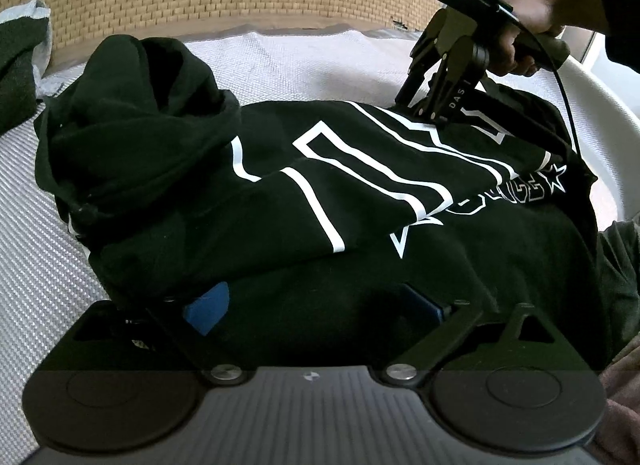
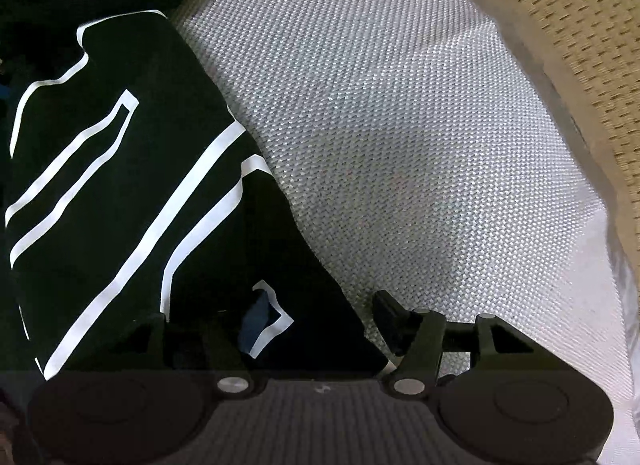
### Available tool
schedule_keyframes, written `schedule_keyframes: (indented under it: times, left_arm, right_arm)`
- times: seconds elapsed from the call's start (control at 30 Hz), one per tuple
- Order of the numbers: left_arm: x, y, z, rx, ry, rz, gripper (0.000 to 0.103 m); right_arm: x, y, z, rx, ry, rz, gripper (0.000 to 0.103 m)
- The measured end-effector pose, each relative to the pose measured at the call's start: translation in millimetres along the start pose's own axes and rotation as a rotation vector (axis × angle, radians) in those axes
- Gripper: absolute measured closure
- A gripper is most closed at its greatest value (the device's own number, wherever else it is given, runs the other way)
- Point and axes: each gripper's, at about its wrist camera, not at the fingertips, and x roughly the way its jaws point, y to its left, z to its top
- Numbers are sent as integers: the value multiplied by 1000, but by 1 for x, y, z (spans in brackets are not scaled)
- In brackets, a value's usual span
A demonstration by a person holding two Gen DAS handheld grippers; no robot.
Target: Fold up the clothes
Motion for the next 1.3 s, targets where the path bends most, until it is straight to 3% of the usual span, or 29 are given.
schedule_keyframes:
  times: [0.23, 0.37, 0.53, 0.63, 0.73, 0.9, 1.0, 1.27, 1.3]
  left_arm:
    - [1, 0, 1, 4, -3, -8, 4]
    - [2, -1, 1, 10, -5, -11, 2]
    - [3, -4, 1, 22, -1, -2, 1]
    - [3, -4, 1, 26, 4, 4, 1]
    - [4, -6, 1, 34, 8, 12, 1]
    - [4, -6, -1, 42, 5, 16, 1]
    - [4, -6, -3, 37, 2, 14, 1]
    - [5, -12, -5, 42, 6, 24, 1]
    - [5, -12, -5, 41, 5, 23, 1]
  right_arm:
    - [3, -3, -7, 22, 4, 43, 37]
    - [3, 5, -13, -1, -6, 41, 41]
    - [-1, 22, -28, -28, -53, 38, 66]
    - [-2, 34, -36, -43, -73, 25, 77]
    - [-2, 51, -38, -85, -69, -19, 83]
    - [-2, 75, -44, -161, -75, -119, 85]
    - [-5, 84, -54, -197, -104, -181, 91]
    - [-38, 96, -76, -292, -232, -543, 94]
    - [-42, 96, -76, -293, -249, -592, 101]
